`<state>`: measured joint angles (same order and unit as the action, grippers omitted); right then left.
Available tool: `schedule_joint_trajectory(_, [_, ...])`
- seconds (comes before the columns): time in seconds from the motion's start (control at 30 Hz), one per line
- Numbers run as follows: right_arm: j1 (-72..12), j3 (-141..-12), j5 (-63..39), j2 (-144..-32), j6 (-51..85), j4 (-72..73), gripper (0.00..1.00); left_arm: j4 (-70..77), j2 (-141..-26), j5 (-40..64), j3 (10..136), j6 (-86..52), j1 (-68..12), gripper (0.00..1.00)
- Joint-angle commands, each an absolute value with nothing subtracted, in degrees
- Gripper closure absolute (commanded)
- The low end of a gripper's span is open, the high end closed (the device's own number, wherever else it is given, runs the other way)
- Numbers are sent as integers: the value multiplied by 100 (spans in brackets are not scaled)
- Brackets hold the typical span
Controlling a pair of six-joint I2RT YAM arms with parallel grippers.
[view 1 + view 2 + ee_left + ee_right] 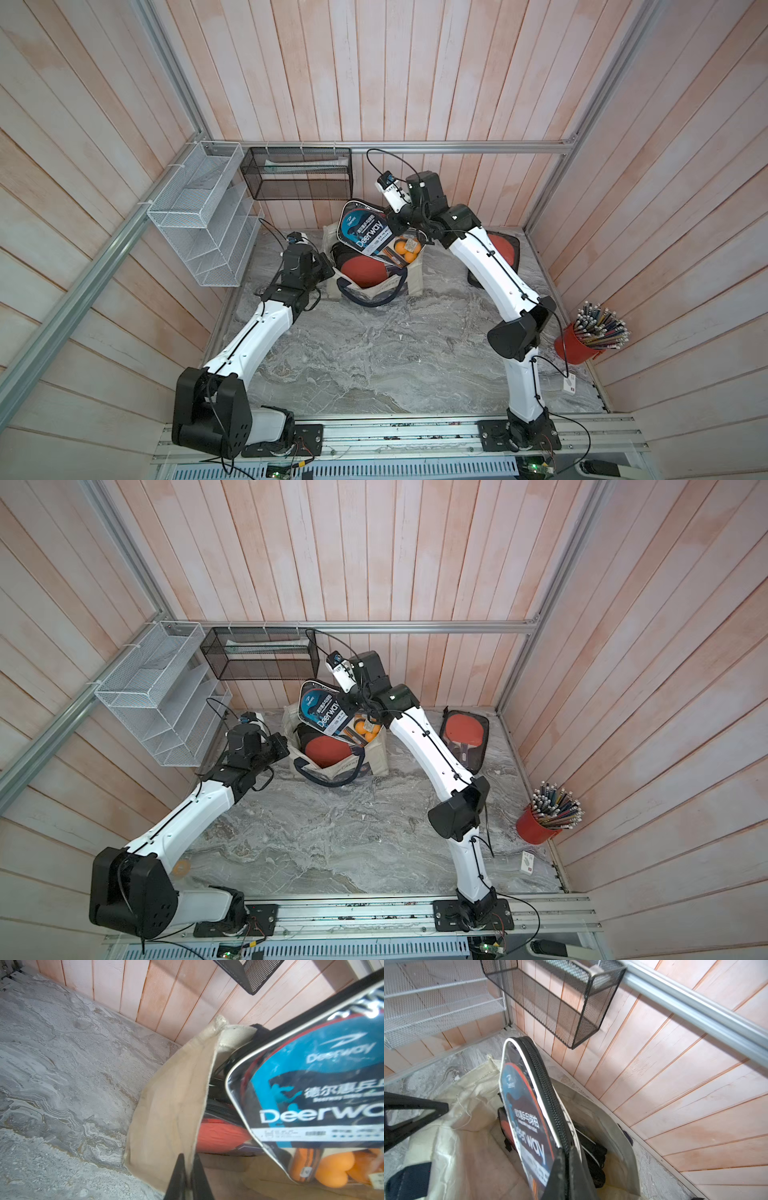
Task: Remove the ping pong set from the canvas bag
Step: Pick up the ping pong set from the canvas bag, then place the ping pong set at the center of the board.
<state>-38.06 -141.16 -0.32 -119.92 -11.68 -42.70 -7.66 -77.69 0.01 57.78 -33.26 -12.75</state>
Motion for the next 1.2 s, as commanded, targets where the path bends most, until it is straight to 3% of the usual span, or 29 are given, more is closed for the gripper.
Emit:
schedule_joint_trajectory(0.0, [-3688,-14473,-50,-11464,-854,-3522,100,-808,-7867,81,5653,-3340,-1247,100])
schedule_joint_trajectory(0.43, [-3099,-14369,284,-10764,-170,-2830,100,-791,-7871,96,5621,-3344,-1248,100])
schedule_joint_trajectory(0.8, [-2296,-13071,509,-9967,315,-2135,100,-774,-7842,105,5588,-3357,-1244,100])
schedule_joint_trajectory(1.17, [-1570,-10547,284,-9518,847,-838,100,-772,-7804,88,5536,-3349,-1246,100])
